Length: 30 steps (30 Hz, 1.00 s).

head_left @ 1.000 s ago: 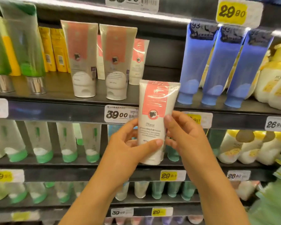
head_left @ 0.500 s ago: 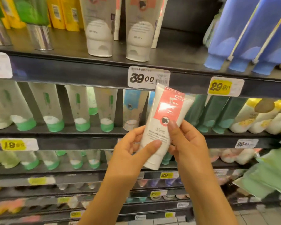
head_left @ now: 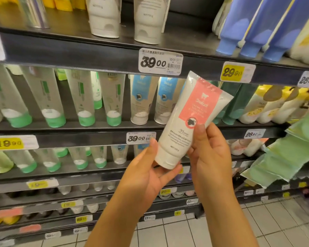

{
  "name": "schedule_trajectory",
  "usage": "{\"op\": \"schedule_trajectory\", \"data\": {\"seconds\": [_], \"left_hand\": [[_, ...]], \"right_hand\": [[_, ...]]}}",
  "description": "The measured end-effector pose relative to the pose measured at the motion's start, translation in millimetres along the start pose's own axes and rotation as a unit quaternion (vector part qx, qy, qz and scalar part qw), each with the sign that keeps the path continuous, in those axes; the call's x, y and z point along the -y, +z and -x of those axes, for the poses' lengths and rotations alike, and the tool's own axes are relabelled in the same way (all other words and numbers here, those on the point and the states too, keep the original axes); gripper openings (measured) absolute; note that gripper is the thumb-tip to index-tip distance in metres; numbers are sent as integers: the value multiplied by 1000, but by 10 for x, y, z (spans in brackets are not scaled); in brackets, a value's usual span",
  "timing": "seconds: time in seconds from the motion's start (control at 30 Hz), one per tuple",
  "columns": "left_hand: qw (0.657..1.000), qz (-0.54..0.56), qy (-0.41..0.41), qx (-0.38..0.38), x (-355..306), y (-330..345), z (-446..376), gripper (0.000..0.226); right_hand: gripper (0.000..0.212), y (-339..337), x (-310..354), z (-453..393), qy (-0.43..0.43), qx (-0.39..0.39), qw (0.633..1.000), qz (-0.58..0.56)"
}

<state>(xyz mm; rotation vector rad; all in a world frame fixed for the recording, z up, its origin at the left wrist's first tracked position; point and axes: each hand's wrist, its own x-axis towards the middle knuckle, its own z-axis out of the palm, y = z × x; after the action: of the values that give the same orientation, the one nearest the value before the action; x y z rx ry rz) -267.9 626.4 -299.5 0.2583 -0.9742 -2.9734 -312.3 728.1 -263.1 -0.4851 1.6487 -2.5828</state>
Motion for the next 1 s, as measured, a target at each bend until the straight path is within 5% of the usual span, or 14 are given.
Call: {"op": "schedule_trajectory", "data": {"seconds": [0.37, 0.8, 1.0], "left_hand": [[999, -1, 31, -20, 209, 275, 483, 34], [992, 98, -77, 13, 524, 560, 1046, 48], [990, 122, -66, 14, 662, 707, 1137, 49]], "right_hand": [[44, -109, 155, 332, 39, -16, 995, -95], [36, -437, 412, 773, 40, -22, 992, -117], [65, -539, 632, 888, 70, -20, 995, -74]]}}
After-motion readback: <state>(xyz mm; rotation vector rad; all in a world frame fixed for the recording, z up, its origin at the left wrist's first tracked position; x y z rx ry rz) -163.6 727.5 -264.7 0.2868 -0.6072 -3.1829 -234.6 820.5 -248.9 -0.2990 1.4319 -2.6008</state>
